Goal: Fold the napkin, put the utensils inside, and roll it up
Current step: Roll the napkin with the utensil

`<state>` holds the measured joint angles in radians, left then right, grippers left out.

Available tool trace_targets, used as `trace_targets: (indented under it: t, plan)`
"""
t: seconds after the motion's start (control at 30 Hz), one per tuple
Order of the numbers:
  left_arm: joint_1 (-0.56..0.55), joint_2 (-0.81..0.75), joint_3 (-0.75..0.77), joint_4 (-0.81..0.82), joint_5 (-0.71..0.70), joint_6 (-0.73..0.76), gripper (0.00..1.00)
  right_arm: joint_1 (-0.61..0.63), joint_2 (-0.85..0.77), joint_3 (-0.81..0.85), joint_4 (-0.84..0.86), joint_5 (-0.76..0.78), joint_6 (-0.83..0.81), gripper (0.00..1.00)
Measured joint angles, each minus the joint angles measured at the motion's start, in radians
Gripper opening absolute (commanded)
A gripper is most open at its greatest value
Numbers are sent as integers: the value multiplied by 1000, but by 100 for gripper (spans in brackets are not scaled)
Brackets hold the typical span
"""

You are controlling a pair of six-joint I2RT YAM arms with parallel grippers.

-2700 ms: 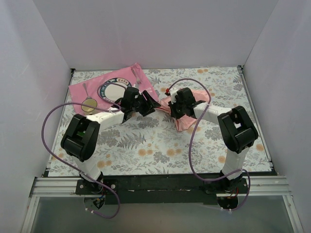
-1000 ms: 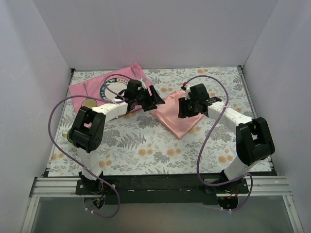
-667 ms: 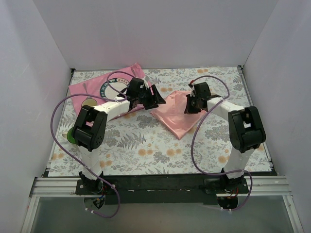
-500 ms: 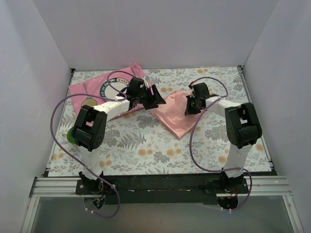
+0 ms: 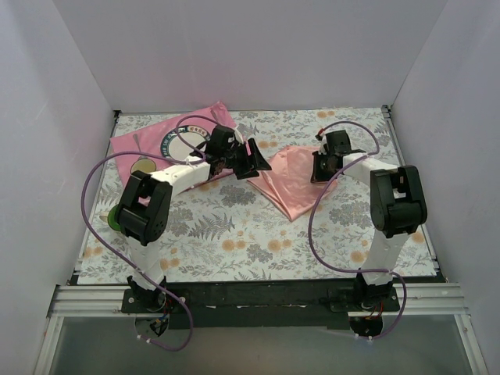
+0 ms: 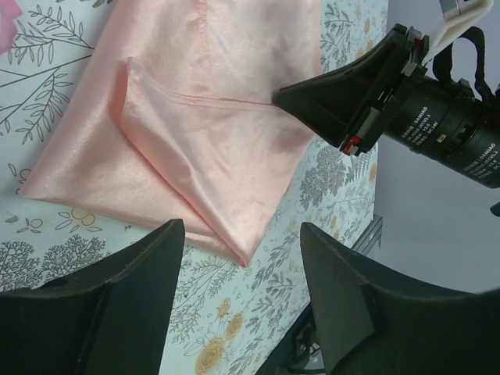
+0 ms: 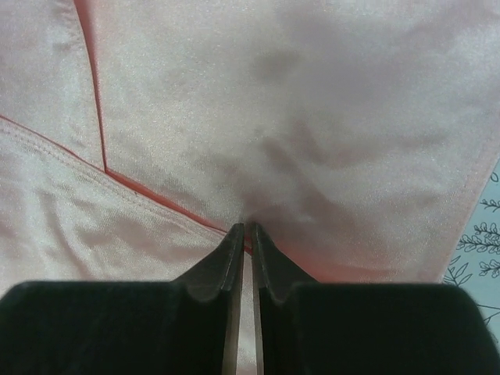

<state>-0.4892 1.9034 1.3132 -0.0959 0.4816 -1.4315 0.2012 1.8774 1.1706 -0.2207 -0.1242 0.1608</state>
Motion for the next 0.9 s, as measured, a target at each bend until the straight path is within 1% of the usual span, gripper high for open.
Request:
trace_targets:
  t: [0.03,0.1,0.13,0.23,0.27,0.3,0.33,0.4,0.43,0.53,0.67,0.77,0.9]
  plan:
    - [-2,-2,0,1,0,-3,60,2,4,11,-13,-7,-15,24]
    - [-6,-3,0,5,-2,-9,61,13,8,28,-31,-10,-46,30]
    - [-6,-3,0,6,-2,-13,61,23,8,35,-40,-6,-62,36]
    - [-6,-3,2,6,-3,-20,54,76,8,64,-68,27,-95,41]
    - [-6,1,5,8,-3,-23,52,90,6,72,-77,38,-103,41]
    - [-8,6,9,16,-2,-27,42,107,0,80,-87,49,-105,41]
    - [-8,15,11,28,-2,-33,36,124,-11,85,-95,55,-105,39]
    - [-10,42,12,81,16,-63,30,150,-47,85,-107,53,-99,35]
    - [-11,59,11,111,24,-79,31,157,-69,82,-109,51,-93,28]
    - [-21,105,9,181,33,-117,30,173,-163,26,-81,26,-72,20]
    - [-38,143,11,224,26,-152,31,198,-228,-82,-10,-19,-33,16]
    - [-45,156,22,237,17,-165,31,217,-208,-123,17,-52,-5,15]
    - [-47,192,75,220,-15,-163,32,235,-182,-129,21,-62,18,15]
